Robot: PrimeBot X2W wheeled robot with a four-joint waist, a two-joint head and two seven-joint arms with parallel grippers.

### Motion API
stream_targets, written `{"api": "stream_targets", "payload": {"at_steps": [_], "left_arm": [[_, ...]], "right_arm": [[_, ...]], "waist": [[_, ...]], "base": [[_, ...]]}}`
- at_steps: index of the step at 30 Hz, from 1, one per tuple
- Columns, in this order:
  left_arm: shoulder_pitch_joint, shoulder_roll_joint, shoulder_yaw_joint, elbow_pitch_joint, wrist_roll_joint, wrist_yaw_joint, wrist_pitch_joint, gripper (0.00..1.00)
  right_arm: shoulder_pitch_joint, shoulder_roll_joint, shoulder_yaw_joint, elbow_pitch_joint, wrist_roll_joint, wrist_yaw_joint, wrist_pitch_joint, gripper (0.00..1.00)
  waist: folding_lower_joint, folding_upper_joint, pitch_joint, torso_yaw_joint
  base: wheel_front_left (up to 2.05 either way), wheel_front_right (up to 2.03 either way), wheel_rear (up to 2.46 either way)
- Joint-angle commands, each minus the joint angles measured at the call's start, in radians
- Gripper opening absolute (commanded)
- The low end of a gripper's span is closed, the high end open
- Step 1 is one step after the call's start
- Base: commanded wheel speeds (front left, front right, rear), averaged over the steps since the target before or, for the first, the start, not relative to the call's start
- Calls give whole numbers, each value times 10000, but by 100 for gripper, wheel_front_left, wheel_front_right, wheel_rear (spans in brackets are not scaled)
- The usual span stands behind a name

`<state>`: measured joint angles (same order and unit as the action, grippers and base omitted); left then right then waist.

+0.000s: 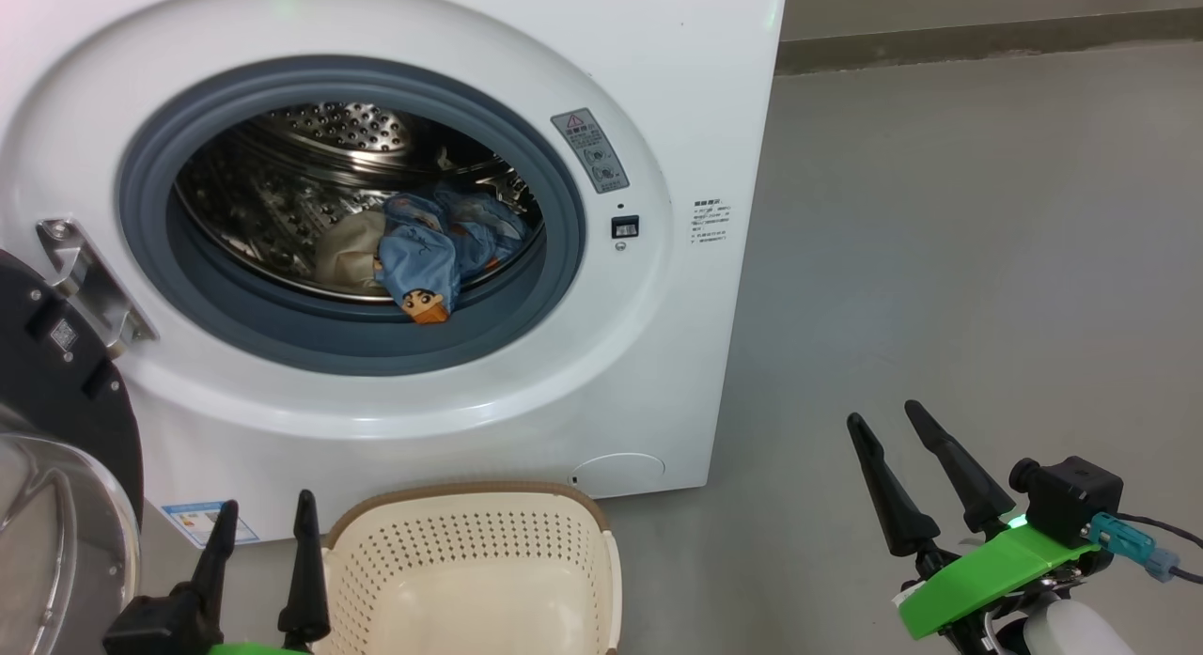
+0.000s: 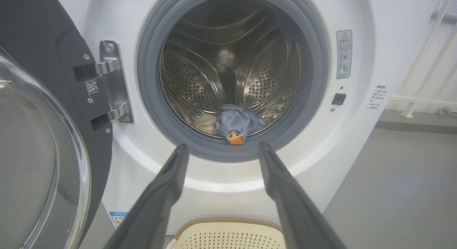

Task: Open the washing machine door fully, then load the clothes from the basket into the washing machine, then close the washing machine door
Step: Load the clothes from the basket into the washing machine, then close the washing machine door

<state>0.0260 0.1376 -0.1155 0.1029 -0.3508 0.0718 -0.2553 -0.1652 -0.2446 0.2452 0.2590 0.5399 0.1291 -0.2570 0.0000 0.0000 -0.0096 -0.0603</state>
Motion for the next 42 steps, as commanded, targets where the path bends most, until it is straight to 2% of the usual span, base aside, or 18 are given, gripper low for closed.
{"api": "stream_targets", "payload": {"at_steps": [1, 23, 42], "left_arm": [[-178, 77, 420, -311, -25, -68, -63, 100], [-156, -151, 656, -327, 126, -300, -64, 100], [-108, -296, 764, -324, 319, -569, -64, 100]], "right_arm": [[-117, -117, 210, -209, 15, 16, -48, 100], [-164, -138, 260, -146, 29, 16, -48, 100], [-130, -103, 241, -146, 47, 16, -48, 100]], "waist": [[0, 0, 2, 3], [0, 0, -17, -38], [0, 0, -47, 20]], "base": [[0, 0, 0], [-6, 6, 0], [-114, 112, 2]]}}
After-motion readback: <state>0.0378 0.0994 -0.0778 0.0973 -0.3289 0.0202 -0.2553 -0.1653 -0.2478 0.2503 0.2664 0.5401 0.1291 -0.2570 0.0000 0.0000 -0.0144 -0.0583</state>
